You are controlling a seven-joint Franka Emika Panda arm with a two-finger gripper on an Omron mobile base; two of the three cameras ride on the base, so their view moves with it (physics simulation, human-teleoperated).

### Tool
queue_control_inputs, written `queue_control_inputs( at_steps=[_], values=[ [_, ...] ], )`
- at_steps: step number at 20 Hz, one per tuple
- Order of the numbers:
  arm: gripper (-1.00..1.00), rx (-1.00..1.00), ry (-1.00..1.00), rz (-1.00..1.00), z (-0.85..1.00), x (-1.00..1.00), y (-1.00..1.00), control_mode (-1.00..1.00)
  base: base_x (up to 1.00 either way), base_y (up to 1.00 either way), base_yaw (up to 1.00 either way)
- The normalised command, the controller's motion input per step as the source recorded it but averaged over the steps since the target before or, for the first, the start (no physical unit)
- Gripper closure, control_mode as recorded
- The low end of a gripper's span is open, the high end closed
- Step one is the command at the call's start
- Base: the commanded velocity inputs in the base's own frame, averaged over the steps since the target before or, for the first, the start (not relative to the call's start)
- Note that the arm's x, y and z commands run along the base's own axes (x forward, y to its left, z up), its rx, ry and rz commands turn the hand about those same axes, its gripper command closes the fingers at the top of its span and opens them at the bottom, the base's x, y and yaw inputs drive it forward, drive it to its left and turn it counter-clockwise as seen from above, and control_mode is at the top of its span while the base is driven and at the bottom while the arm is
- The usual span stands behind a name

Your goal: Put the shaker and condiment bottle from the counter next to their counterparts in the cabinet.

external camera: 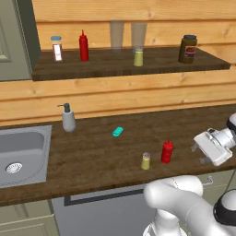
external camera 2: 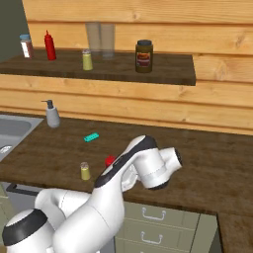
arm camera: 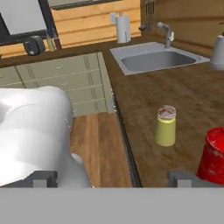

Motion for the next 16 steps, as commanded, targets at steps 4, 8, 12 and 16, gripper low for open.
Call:
queue_control_inputs(
  at_steps=[4, 8, 12, 16],
  values=[
    [-1.0, 0.0, -0.01, -0.3, -0.1, 0.3, 0.12, -1.0, 0.0, 0.0, 0.0],
    [-1.0, 0.0, -0.05, -0.16, -0.1, 0.19, 0.38, -1.0, 0.0, 0.0, 0.0],
    [-1.0, 0.05, -0.03, 0.0, -0.65, 0.2, 0.43, -1.0, 0.0, 0.0, 0.0],
    [-1.0, 0.04, -0.07, 0.0, -0.2, 0.0, 0.04, -1.0, 0.0, 0.0, 0.0]
  ],
)
